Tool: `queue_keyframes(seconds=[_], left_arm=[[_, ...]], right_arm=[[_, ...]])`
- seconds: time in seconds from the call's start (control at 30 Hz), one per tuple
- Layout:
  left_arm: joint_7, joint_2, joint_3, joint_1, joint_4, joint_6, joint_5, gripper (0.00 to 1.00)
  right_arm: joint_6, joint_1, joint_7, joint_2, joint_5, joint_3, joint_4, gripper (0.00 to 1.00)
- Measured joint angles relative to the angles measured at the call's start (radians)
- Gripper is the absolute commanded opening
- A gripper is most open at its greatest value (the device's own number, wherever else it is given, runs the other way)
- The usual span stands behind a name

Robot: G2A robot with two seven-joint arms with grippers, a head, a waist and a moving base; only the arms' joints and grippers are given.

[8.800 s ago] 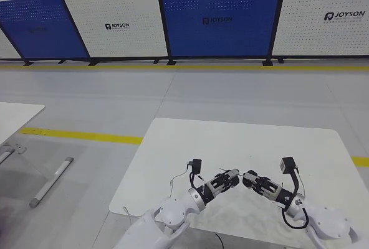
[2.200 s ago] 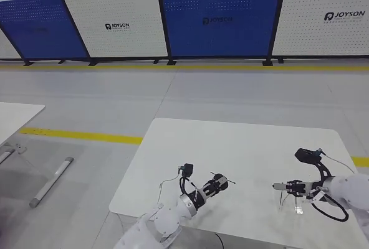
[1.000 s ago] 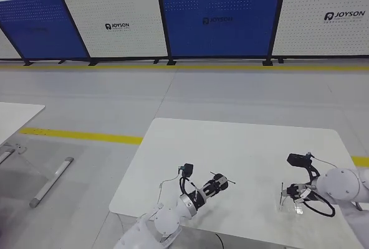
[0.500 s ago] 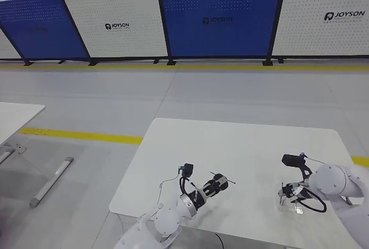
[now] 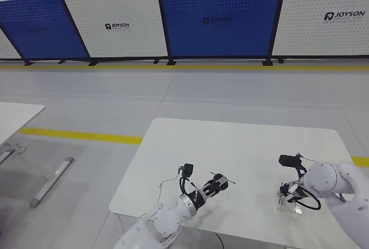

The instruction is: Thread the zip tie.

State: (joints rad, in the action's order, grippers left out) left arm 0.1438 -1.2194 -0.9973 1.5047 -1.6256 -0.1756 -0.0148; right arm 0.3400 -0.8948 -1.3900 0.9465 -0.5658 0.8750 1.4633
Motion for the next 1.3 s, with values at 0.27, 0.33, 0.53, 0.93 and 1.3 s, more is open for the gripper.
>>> queue_keyframes(seconds=[0.27,0.33,0.53,0.93,1.3], left_arm=[[0.0,0.0,0.0,0.0,0.0,0.0,0.0,0.0],[0.0,0.0,0.0,0.0,0.0,0.0,0.0,0.0],[0.0,0.0,0.0,0.0,0.0,0.0,0.0,0.0],[0.0,0.0,0.0,0.0,0.0,0.0,0.0,0.0],[0.0,0.0,0.0,0.0,0.0,0.0,0.0,0.0]], right_arm=[[0.0,0.016,0.0,0.016,-0.014,-0.013,-0.03,0.1],[0.0,0.02,0.0,0.019,-0.014,-0.017,-0.038,0.07],[0.0,0.032,0.0,0.026,-0.01,-0.027,-0.055,0.0],[0.0,-0.027,0.0,-0.01,0.018,0.024,0.031,0.0],[0.0,-0.289,0.128,-0.081,0.084,0.326,0.309,0.0]])
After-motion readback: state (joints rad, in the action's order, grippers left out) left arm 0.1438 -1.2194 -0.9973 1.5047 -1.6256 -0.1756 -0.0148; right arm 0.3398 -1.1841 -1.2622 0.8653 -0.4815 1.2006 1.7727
